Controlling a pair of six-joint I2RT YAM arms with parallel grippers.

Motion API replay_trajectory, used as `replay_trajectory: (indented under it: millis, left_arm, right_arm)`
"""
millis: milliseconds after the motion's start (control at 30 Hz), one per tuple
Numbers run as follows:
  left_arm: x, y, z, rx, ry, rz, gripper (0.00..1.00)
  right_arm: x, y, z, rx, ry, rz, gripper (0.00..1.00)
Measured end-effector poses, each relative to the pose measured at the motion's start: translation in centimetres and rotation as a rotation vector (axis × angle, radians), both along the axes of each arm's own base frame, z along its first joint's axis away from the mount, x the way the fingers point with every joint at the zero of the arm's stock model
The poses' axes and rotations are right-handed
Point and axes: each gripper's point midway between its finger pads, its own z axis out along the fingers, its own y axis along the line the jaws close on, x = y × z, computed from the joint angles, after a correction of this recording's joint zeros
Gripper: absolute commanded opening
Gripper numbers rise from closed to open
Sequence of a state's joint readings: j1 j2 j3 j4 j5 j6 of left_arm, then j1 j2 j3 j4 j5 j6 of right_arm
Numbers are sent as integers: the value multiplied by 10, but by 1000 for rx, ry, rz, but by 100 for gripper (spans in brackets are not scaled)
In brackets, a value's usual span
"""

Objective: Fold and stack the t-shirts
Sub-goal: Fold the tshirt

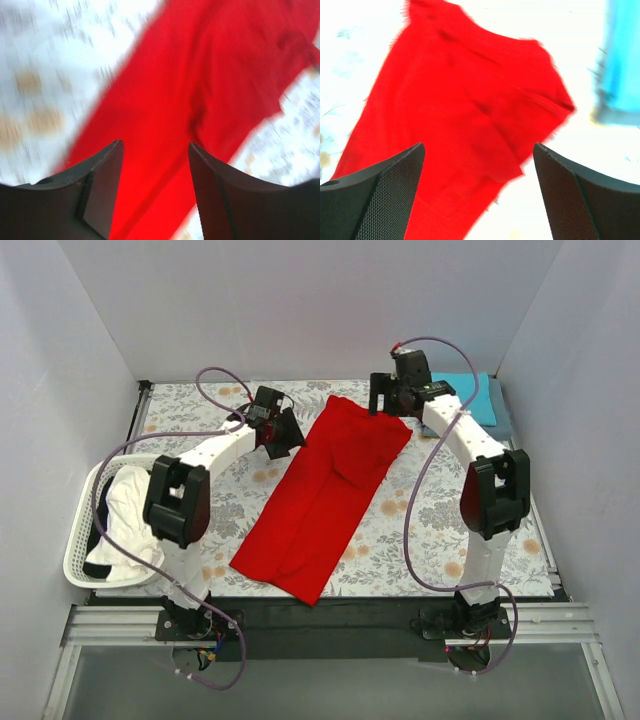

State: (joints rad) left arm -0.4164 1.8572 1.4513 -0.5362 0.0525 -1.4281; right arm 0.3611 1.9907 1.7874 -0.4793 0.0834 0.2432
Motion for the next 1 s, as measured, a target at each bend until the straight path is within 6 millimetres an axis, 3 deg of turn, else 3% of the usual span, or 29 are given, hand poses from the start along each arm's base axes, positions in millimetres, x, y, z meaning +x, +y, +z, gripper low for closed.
replay_trajectory:
  millis: [100, 200, 233, 367, 533, 733, 1000]
  left_arm:
    - [46, 15, -42, 59, -20, -43, 57]
    - [80, 23, -74, 80, -41, -104, 58]
    - [91, 24, -79, 72, -53, -127, 59]
    - [136, 11, -57, 40, -203, -232, 60]
    - [145, -12, -56, -9, -252, -337, 62]
    - [153, -35, -72, -63, -261, -424, 63]
    - [158, -42, -74, -50, -259, -395, 59]
  right_arm:
    - [-4, -29, -9, 25, 33, -90, 86]
    - [-14, -39, -47, 33, 131, -134, 80]
    - [-18, -38, -61, 34, 167, -137, 78]
    - [-31, -34, -106, 54, 290, -148, 77]
    - [-35, -31, -132, 83, 359, -165, 68]
    - [-30, -34, -134, 109, 367, -180, 57]
    - [8, -12, -133, 146, 319, -98, 54]
